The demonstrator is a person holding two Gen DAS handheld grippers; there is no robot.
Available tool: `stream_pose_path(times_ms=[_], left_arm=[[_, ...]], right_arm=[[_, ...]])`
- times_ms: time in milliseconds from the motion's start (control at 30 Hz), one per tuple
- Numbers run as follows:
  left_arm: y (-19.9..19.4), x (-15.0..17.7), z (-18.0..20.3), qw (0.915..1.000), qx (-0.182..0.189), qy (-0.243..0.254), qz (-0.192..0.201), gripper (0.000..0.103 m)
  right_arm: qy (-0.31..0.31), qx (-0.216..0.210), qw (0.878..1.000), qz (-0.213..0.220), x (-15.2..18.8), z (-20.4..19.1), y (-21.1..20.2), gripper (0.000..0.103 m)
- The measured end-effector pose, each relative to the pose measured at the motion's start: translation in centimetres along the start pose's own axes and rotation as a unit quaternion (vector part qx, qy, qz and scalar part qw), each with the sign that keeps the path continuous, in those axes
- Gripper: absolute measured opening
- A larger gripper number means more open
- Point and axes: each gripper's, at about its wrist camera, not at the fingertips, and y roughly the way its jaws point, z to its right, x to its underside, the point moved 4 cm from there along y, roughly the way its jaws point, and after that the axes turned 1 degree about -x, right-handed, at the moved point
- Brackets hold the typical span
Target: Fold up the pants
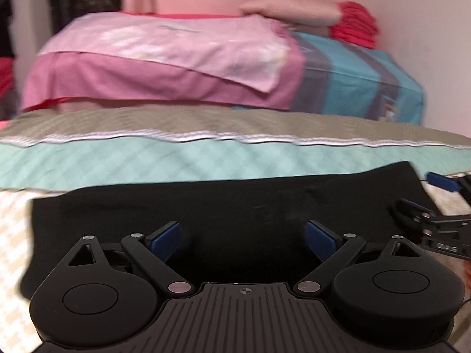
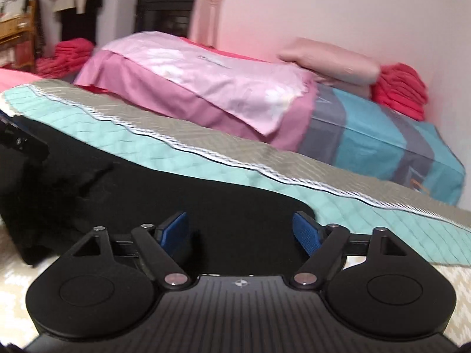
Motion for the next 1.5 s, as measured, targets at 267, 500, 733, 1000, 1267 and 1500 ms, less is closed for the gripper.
stream_pose_path(times_ms=[267,500,733,1000,1267,1500], left_arm=[[-0.4,3.6,-9.4,0.9866,-0.139,-0.076,-0.039,0.103],[-0.6,5.1,-13.1,0.9787,-0.169,-0.102,-0.057,0.103],[-1.3,6.1,-15.0,0.9776,-0.158,-0.127,-0.056,0.103],[-3.7,7.4,-17.9,0.9671,-0.179,-0.168,-0.066,0.103],[-4.9,9.2,-21.0,0.9498,-0.232,-0.191,-0.086,0.103],[-6.1,10.0,-22.7,0.9409,-0.252,-0.209,-0.085,0.103]], right_arm=[[-0.036,-0.037,0.998,0.039,-3.8,-4.8,-0.9,0.082],[-0.1,-0.192,0.976,0.015,-7.4,-15.7,2.7,0.046],[-0.085,-0.183,0.979,-0.034,-10.5,-20.2,9.5,0.061],[-0.111,-0.213,0.97,-0.027,-10.2,-23.8,9.8,0.074],[-0.101,-0.137,0.985,0.015,-10.3,-25.0,7.2,0.083],[-0.187,-0.165,0.965,0.086,-7.5,-31.0,1.2,0.088]])
